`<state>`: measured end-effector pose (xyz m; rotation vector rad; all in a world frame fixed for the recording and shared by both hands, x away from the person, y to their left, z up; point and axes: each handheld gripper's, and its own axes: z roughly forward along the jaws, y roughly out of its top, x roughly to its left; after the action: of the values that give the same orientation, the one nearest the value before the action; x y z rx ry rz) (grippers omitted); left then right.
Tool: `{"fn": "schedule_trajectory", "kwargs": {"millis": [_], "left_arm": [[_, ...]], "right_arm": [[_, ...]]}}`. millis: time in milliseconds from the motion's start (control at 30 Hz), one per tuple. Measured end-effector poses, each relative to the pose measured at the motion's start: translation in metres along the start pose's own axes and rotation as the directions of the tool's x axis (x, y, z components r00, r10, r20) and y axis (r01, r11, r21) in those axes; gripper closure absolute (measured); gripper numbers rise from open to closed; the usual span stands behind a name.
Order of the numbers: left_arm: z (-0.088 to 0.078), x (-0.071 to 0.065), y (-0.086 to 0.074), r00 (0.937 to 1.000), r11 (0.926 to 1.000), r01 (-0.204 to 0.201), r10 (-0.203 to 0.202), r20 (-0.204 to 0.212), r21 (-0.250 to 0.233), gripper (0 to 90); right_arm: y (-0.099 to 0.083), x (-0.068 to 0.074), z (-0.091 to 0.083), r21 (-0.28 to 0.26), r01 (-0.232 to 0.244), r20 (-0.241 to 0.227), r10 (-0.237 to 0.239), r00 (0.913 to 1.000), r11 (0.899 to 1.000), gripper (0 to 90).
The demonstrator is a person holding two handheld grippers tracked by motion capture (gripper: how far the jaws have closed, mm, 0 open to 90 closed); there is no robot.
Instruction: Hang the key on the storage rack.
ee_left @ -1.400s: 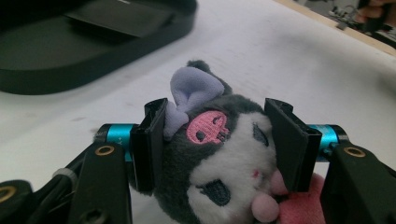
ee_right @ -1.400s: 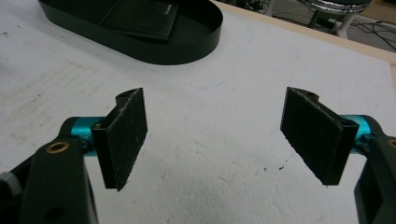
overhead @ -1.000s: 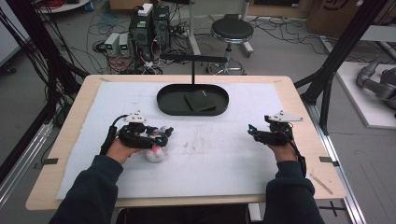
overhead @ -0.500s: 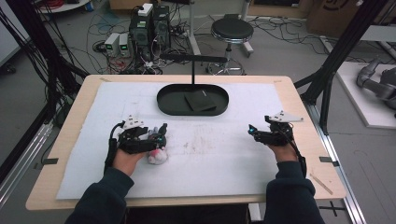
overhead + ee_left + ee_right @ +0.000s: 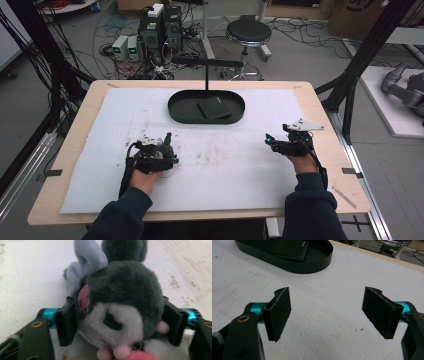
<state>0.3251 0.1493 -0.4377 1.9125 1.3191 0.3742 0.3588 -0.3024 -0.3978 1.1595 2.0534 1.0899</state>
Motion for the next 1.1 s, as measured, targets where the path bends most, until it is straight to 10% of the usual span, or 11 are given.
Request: {"fn": "schedule_trajectory", "kwargs": {"millis": [233, 567, 867, 1100], "left_arm": [[-0.018, 0.006, 0.017, 0.9849, 0.9893, -0.131, 0.137, 0.106, -0.065, 34.6], [-0.056, 0.021, 0.067, 0.9393, 0.9372, -0.268, 0.306, 0.155, -0.223, 35.1], [-0.059, 0.034, 0.113, 0.9388, 0.9206, -0.281, 0.322, 0.121, -0.271, 35.2], [-0.04, 0.045, 0.155, 0.9558, 0.93, -0.24, 0.277, 0.1, -0.278, 35.4]], "right_arm": [[-0.001, -0.002, -0.001, 0.0, -0.005, 0.002, 0.005, 1.0, 1.0, 23.6], [0.001, 0.0, -0.001, -0.012, -0.008, 0.0, 0.008, 1.0, 1.0, 23.7], [0.001, -0.005, -0.002, -0.025, -0.02, -0.002, 0.02, 0.9998, 0.999, 23.7], [0.0, -0.008, -0.005, -0.036, -0.036, -0.002, 0.036, 0.9994, 0.999, 23.7]]}}
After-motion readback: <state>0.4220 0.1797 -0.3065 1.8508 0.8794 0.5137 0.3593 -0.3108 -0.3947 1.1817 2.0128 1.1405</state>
